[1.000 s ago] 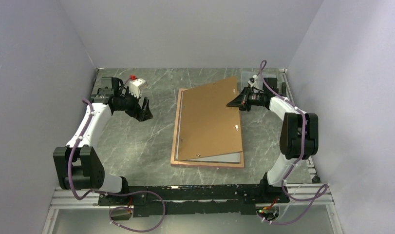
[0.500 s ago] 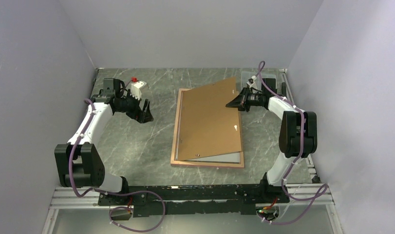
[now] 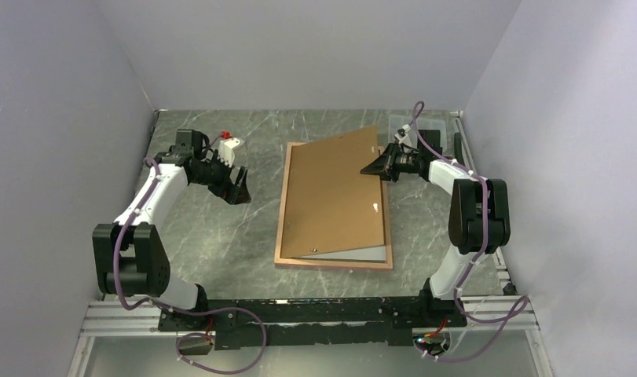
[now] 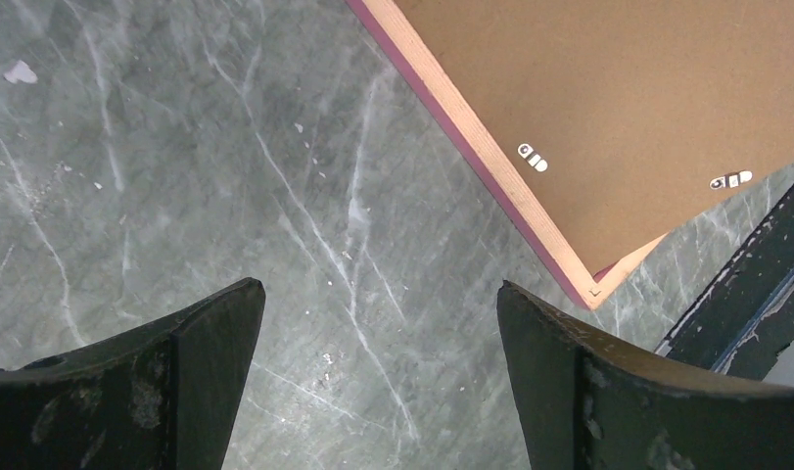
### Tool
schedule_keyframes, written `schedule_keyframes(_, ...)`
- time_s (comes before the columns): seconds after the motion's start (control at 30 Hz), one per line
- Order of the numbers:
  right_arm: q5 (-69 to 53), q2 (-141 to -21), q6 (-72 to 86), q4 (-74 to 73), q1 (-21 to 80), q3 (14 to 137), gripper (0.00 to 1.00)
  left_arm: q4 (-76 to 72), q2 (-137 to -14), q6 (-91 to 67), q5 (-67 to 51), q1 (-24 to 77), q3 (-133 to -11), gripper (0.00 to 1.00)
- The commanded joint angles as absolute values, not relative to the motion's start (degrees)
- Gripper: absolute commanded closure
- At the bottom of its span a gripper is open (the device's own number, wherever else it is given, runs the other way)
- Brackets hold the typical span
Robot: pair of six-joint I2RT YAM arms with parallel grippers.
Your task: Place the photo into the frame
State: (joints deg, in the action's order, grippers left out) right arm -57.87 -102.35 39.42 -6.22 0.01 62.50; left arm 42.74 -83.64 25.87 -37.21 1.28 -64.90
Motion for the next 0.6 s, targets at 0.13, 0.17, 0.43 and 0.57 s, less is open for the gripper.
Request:
schedule_keyframes(0.13,-56.90,-101.90,39.07,-3.66,2.44,62.60,1.00,43.15,-84.06,26.85,-36.85,1.78,-65.13,0.06)
schedule_keyframes(0.17,-56.48,-101.73,39.46,-3.02,2.60,61.91,1.00,43.15,-84.06,26.82,-36.81,1.84,-65.13,0.06)
schedule_keyframes(0.43,-45.84,-101.62,36.53,-8.58,8.23,62.12,0.86,42.78,-84.39,25.82,-34.37,1.77,-65.54,0.06)
schedule_keyframes(0.57,-40.60,-101.55,37.49,-8.69,10.29,61.51,0.69,43.35,-84.96,25.50,-33.54,1.84,-65.98,0.06)
